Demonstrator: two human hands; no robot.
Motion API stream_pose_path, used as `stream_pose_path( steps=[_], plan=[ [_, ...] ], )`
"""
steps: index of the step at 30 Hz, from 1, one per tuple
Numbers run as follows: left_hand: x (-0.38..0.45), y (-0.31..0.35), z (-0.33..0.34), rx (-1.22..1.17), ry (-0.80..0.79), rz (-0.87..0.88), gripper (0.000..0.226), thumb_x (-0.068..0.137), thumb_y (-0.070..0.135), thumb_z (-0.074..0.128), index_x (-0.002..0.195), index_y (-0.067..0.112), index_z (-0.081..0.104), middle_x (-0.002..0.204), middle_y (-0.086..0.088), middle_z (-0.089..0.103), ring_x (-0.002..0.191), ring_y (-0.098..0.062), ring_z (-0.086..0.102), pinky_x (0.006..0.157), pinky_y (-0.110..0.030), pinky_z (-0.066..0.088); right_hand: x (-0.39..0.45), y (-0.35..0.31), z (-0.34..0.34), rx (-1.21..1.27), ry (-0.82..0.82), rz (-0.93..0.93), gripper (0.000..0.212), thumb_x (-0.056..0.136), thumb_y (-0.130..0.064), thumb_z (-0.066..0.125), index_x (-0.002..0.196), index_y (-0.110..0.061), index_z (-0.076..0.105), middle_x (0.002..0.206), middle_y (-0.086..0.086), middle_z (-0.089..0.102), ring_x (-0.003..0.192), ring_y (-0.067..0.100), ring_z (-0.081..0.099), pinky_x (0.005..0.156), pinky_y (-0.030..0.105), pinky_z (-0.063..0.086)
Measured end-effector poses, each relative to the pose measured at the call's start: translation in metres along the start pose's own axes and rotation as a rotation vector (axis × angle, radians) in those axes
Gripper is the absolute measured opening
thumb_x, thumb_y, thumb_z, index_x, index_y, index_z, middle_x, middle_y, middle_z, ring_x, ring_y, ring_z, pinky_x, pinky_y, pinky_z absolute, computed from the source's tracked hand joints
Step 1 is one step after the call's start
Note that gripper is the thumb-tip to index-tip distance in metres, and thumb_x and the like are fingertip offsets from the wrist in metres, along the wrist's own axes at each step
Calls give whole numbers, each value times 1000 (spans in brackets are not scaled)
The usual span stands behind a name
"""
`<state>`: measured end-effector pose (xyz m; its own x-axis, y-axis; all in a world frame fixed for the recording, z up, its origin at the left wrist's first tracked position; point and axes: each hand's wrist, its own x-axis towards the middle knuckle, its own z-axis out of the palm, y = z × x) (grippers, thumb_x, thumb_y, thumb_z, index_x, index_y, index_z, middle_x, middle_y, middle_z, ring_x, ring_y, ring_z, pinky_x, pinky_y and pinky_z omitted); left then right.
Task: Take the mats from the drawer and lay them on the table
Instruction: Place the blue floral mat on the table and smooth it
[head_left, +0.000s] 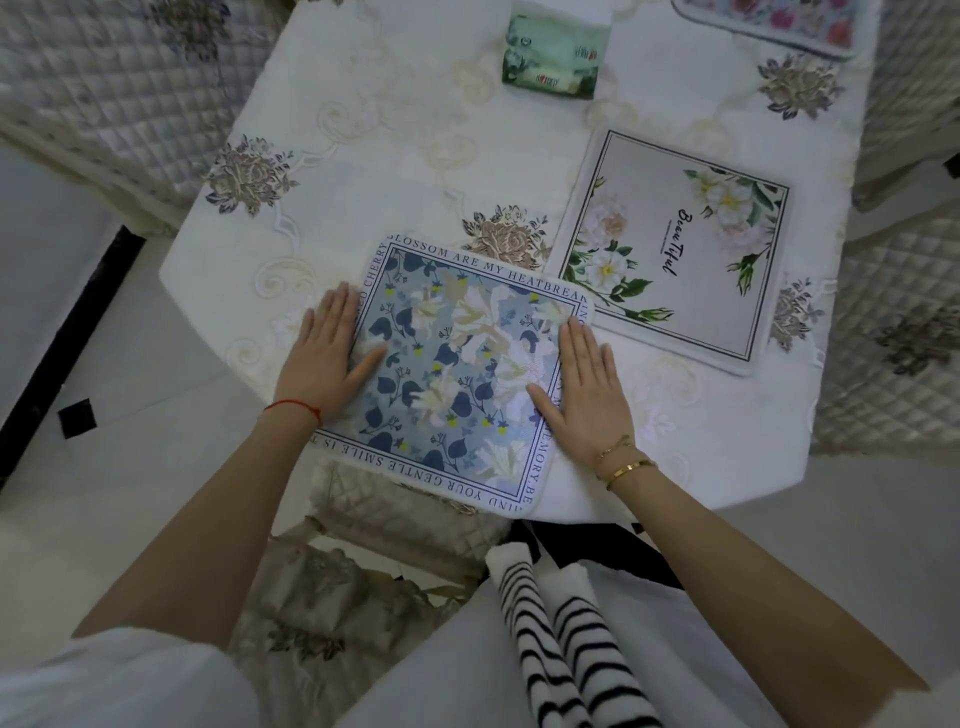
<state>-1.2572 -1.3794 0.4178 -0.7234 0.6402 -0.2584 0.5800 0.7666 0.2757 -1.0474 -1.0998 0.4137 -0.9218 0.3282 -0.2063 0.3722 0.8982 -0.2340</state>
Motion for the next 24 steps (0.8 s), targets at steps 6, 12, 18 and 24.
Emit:
stream_pose_path(
  steps=[6, 12, 18, 24],
  plan=[
    [-48, 11, 14, -3, 45, 35, 73, 99, 54, 18, 154, 16, -10, 163, -2, -12, 149, -15, -14, 123, -35, -5, -16, -35, 2, 39, -28, -189, 78, 101, -54, 28, 155, -9, -5, 164, 7, -11, 151, 18, -13, 123, 40, -3],
    [-75, 22, 28, -4, 32, 58, 72, 100, 54, 19, 155, 16, -8, 163, -1, -12, 149, -13, -13, 123, -35, -2, -33, -64, 22, -13, -67, -213, 83, 99, -62, 25, 155, -9, -6, 164, 6, -10, 150, 17, -14, 123, 40, -1],
    [-93, 2, 27, -6, 32, -20, 73, 97, 58, 12, 154, 17, -9, 163, 2, -12, 149, -11, -13, 122, -32, -5, -51, -38, 20, -23, -52, -205, 82, 99, -60, 27, 155, -8, -4, 164, 7, -8, 151, 17, -11, 123, 40, 0],
    [-101, 22, 30, -12, 9, 48, 73, 98, 58, 14, 154, 16, -9, 162, -1, -12, 149, -13, -14, 122, -34, -5, -63, -50, 18, -7, -40, -210, 81, 100, -56, 30, 155, -7, -5, 164, 9, -10, 151, 19, -13, 123, 39, -5]
  ],
)
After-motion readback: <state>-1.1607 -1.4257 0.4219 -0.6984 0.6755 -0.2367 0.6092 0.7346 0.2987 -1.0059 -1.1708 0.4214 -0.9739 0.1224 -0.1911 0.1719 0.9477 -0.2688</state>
